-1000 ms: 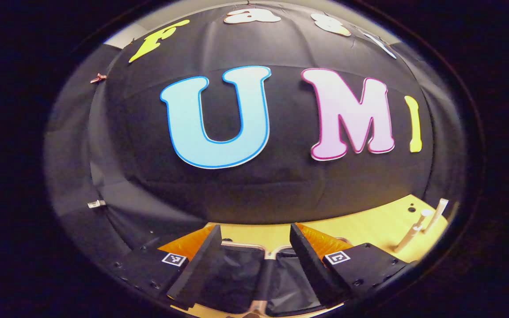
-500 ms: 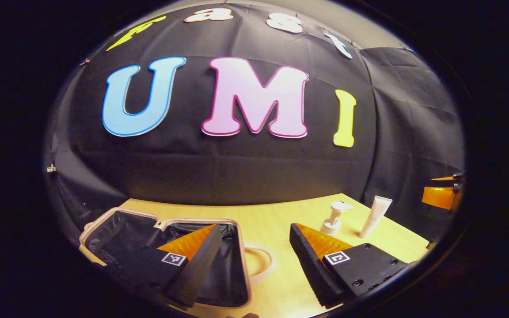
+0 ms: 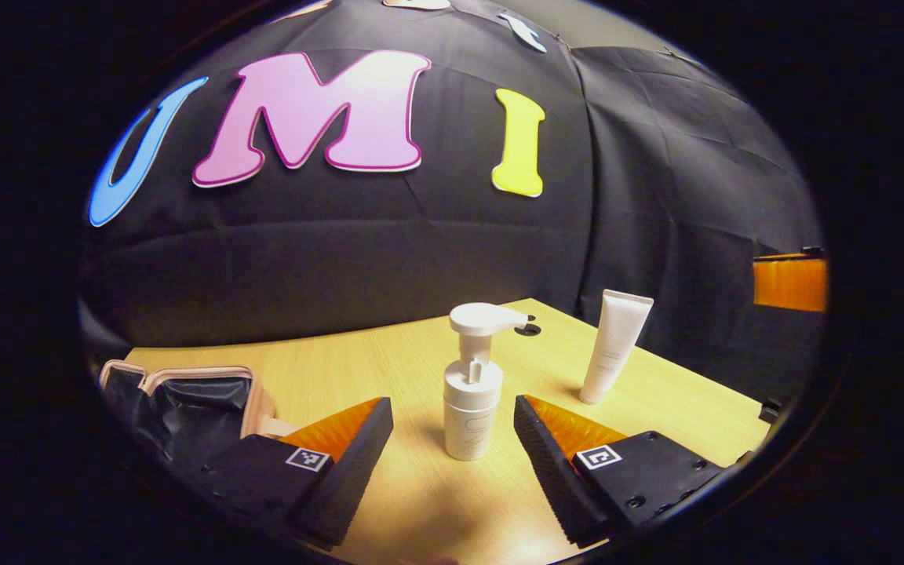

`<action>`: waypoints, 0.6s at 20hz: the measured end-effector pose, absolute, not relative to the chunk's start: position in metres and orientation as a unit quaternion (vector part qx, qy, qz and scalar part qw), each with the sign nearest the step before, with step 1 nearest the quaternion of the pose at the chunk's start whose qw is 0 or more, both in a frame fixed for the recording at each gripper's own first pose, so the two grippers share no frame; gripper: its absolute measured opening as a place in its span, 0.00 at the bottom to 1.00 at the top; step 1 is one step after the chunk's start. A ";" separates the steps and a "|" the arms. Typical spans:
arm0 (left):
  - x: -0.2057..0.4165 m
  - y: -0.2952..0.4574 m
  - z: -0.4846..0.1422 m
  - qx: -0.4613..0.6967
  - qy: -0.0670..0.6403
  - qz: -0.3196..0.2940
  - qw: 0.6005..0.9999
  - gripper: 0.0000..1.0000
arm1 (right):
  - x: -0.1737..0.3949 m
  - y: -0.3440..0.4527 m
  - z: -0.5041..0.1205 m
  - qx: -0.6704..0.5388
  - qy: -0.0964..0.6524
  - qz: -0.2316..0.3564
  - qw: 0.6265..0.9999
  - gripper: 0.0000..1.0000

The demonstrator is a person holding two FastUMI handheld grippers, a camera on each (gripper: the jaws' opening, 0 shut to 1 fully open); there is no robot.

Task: First open the suitcase, pack the skin care products into it, and then close the suitcase.

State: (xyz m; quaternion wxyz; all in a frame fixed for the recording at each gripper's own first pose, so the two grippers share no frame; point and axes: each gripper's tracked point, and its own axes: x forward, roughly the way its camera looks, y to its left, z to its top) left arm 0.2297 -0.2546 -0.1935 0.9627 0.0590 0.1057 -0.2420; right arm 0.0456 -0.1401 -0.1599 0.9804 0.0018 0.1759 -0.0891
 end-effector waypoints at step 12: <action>0.309 -0.299 -0.247 0.053 0.133 -0.192 0.971 0.76 | 0.039 -0.172 -0.204 -0.002 0.219 -0.111 0.969 0.97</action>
